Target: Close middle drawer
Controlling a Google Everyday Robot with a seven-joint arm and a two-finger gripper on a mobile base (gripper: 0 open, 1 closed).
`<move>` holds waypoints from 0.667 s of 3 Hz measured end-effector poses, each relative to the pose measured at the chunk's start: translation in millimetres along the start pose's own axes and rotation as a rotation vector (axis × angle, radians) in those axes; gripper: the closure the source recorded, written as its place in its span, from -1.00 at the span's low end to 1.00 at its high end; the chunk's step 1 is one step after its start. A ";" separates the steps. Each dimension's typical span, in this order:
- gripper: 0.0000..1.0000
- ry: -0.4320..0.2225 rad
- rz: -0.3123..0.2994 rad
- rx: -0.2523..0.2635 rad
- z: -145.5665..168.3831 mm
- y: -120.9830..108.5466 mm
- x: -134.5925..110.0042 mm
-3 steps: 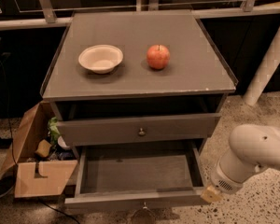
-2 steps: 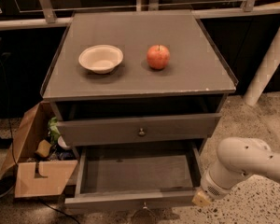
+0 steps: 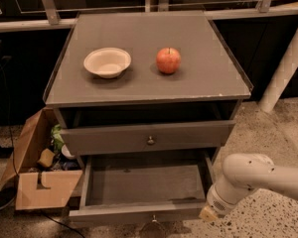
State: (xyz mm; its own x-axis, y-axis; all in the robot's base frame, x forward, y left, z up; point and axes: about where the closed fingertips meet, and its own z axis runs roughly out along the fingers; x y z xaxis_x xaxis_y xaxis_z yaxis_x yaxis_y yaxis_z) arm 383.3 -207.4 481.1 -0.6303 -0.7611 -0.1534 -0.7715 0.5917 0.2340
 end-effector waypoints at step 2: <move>1.00 -0.017 0.030 -0.024 37.0 -14.3 -2.9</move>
Offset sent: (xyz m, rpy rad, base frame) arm 0.0256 0.0055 -0.0525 0.0379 -0.0007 -0.0454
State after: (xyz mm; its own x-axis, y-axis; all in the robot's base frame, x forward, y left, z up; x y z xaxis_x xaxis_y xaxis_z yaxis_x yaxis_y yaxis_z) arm 392.9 -203.8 442.7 -0.6545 -0.7383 -0.1627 -0.7501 0.6073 0.2617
